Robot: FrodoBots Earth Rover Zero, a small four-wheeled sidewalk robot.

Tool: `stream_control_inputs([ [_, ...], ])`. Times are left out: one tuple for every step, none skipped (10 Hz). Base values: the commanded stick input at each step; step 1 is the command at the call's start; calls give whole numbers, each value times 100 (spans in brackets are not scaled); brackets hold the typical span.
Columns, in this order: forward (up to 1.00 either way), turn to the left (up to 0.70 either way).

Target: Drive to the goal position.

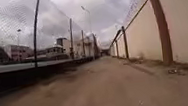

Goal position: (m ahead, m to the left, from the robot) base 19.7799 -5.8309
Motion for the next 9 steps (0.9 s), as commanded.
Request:
stream_control_inputs([
  [70, 0],
  [70, 0],
  [70, 0],
  [70, 0],
  [70, 0],
  [70, 0],
  [70, 0],
  [70, 0],
  [70, 0],
])
